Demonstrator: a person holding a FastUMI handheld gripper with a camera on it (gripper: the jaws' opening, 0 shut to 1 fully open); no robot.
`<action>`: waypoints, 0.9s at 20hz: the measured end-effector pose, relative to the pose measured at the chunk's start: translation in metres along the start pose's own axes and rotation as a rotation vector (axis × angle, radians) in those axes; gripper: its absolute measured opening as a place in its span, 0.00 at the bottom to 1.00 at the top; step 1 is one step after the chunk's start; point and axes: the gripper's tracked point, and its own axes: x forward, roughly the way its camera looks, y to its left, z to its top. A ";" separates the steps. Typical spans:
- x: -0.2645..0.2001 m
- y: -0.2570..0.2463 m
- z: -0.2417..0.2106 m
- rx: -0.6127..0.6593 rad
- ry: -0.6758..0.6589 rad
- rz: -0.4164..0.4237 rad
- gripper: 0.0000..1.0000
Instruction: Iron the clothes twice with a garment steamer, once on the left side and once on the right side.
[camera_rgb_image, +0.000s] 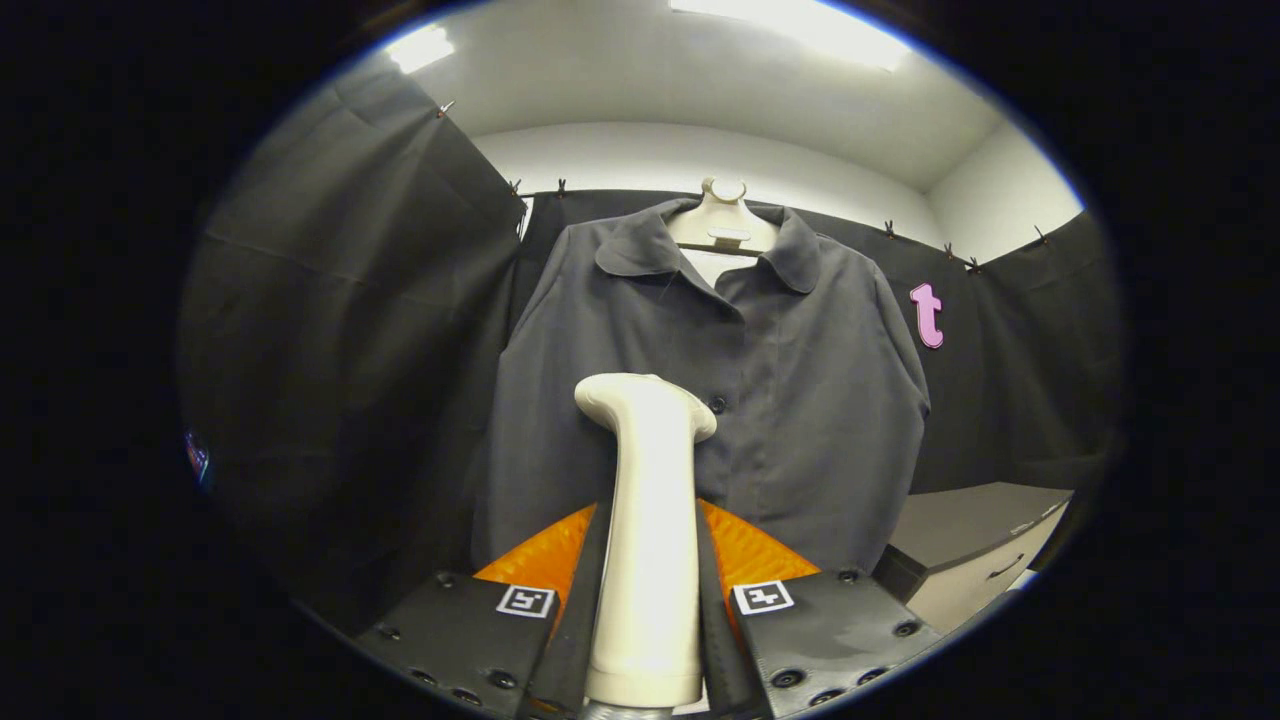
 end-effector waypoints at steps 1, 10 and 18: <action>0.002 -0.001 0.000 0.003 0.002 -0.001 0.51; -0.004 -0.002 -0.007 -0.001 0.004 -0.014 0.51; -0.016 -0.007 -0.034 -0.030 0.053 -0.036 0.51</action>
